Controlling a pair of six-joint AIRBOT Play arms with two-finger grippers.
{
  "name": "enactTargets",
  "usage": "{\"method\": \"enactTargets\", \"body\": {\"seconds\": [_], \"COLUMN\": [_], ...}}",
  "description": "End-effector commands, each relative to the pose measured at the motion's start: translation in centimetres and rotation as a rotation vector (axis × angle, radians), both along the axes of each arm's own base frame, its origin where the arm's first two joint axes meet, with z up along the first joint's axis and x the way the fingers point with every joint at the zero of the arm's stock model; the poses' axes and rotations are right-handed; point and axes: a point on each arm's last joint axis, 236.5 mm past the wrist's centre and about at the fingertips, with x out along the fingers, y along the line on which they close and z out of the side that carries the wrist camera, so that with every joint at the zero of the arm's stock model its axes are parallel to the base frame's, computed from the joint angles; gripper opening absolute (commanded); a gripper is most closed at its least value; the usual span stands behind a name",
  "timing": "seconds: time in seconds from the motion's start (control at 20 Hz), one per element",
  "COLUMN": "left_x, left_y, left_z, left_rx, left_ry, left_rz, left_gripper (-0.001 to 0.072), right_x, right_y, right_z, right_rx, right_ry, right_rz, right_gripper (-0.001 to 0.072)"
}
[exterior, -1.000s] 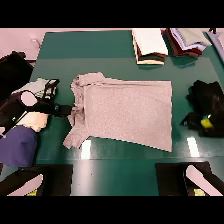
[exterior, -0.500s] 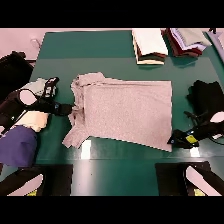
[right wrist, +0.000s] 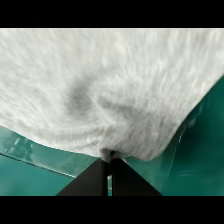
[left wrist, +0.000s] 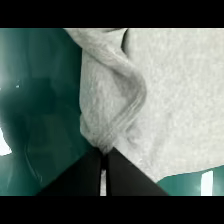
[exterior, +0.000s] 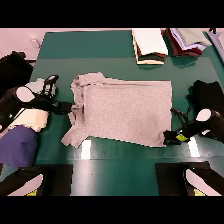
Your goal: Fold the shirts.
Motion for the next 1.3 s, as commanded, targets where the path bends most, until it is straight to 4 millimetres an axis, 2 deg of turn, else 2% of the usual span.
{"method": "enactTargets", "body": {"seconds": [0.0,0.05,0.1,0.2,0.3,0.35,0.45,0.5,0.6,0.7,0.8,0.85,0.95,1.05,1.15,1.25], "left_x": [1.7,2.6,3.2,3.6,1.7,0.1,-4.3,-6.8,-11.1,-13.9,-14.7,-14.4,-11.5,-6.8,-1.4,3.1], "left_y": [-0.6,-0.8,-1.0,-1.0,-0.7,-0.4,0.3,0.7,1.6,2.0,2.1,2.1,2.1,2.0,1.5,1.1], "left_z": [5.7,8.8,12.9,22.0,32.3,37.0,45.7,49.3,54.3,57.1,57.9,57.6,54.6,48.9,40.5,32.1], "left_rx": [-0.023,-0.033,-0.045,-0.067,-0.085,-0.095,-0.116,-0.127,-0.151,-0.174,-0.180,-0.173,-0.138,-0.102,-0.057,-0.025], "left_ry": [-0.109,-0.180,-0.272,-0.480,-0.716,-0.829,-1.053,-1.151,-1.287,-1.375,-1.405,-1.393,-1.290,-1.111,-0.875,-0.671], "left_rz": [-0.022,-0.026,-0.031,-0.037,-0.041,-0.040,-0.034,-0.025,-0.001,0.007,0.009,0.009,0.016,0.030,0.030,0.034], "left_gripper": [0.0021,0.0021,0.0021,0.0021,0.0021,0.0021,0.0021,0.0020,0.0020,0.0020,0.0020,0.0020,0.0020,0.0020,0.0020,0.0020], "right_x": [4.3,6.2,8.3,11.6,13.2,13.2,12.7,12.0,10.6,9.3,8.4,8.4,9.1,11.3,13.9,17.2], "right_y": [0.2,0.1,-0.1,-0.5,-0.6,-0.6,-1.2,-1.7,-2.8,-3.8,-4.7,-5.2,-5.8,-6.2,-6.3,-6.5], "right_z": [5.4,8.3,12.0,20.4,29.7,34.4,42.0,45.2,50.1,53.1,55.0,55.4,54.7,51.1,46.3,40.2], "right_rx": [-0.015,-0.022,-0.030,-0.051,-0.062,-0.068,-0.103,-0.136,-0.201,-0.264,-0.307,-0.328,-0.346,-0.350,-0.344,-0.336], "right_ry": [-0.240,-0.346,-0.470,-0.723,-0.967,-1.084,-1.264,-1.337,-1.436,-1.482,-1.509,-1.513,-1.484,-1.377,-1.233,-1.052], "right_rz": [0.022,0.019,0.013,-0.005,-0.015,-0.018,-0.026,-0.029,-0.036,-0.044,-0.058,-0.071,-0.091,-0.082,-0.059,-0.030], "right_gripper": [0.0014,0.0014,0.0014,0.0013,0.0013,0.0013,0.0013,0.0013,0.0013,0.0013,0.0013,0.0013,0.0013,0.0012,0.0012,0.0012]}}
